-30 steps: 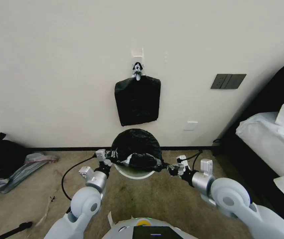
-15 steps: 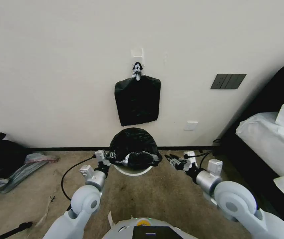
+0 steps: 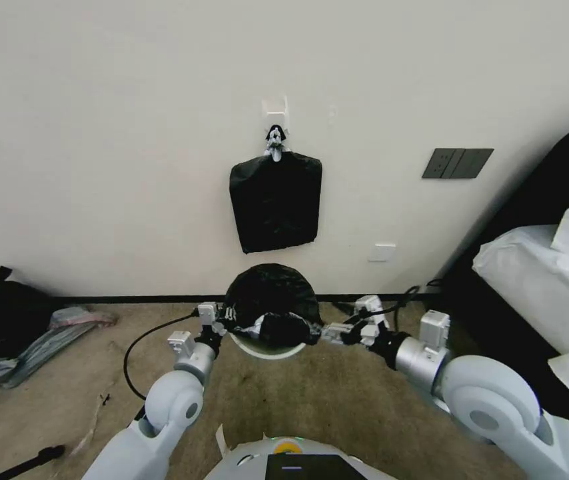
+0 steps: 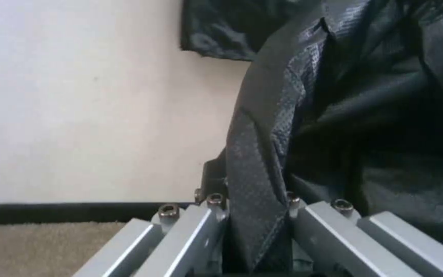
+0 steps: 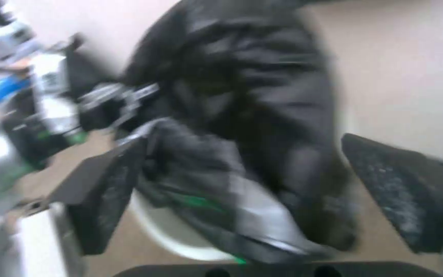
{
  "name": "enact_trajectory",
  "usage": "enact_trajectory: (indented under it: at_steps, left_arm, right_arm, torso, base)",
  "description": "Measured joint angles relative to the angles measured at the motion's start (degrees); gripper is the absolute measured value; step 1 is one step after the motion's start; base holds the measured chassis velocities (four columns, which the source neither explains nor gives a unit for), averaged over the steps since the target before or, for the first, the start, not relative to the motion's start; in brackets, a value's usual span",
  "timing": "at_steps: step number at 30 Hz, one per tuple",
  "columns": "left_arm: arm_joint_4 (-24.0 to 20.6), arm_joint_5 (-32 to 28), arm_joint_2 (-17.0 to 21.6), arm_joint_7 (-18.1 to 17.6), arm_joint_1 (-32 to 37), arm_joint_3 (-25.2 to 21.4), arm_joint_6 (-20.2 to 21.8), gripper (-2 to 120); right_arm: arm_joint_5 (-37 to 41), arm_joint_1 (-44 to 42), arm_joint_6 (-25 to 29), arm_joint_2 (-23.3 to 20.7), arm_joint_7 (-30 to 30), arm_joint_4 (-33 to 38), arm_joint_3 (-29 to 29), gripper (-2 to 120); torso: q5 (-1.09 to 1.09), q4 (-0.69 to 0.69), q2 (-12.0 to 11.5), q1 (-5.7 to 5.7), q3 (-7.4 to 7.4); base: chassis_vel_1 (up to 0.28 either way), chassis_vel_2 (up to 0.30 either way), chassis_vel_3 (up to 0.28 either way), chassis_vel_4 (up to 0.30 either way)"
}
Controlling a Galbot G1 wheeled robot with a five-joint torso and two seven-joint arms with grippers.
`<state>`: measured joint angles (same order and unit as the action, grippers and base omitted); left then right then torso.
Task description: Place a trash bag onto the trash bin.
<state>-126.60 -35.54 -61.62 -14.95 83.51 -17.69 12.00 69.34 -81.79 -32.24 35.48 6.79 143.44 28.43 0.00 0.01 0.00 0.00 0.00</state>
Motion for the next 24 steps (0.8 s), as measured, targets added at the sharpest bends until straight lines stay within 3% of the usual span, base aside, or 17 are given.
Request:
enact_trajectory:
  at_steps: [5,15,24]
  left_arm:
    - [-0.60,3.15,0.70,1.28,0.80,1.10,-0.02,1]
    - [-0.92,5.47,0.12,2.01,1.79,1.82,-0.32,1]
    - [-1.53,6.56,-0.45,2.50,2.40,1.78,-0.91,1]
  right_arm:
    - [7.56,8.64,-5.25,-2.16,0.04,-0.03,-5.66,98]
    - [9.85,13.58,-8.36,-2.60,2.58,-2.11,-12.99,96]
    - [9.83,16.91,-8.36,-2.70,3.95,-6.69,-16.66,77]
  torso:
    - [0.00,0.00,0.00,0.00,0.00]
    - [0.01,-0.01,0.00,0.00,0.00]
    - [0.00,-0.01,0.00,0.00,0.00]
  base:
    - [0.000,0.000,0.000,0.000]
    - [0.000,0.000,0.000,0.000]
    - [0.000,0.000,0.000,0.000]
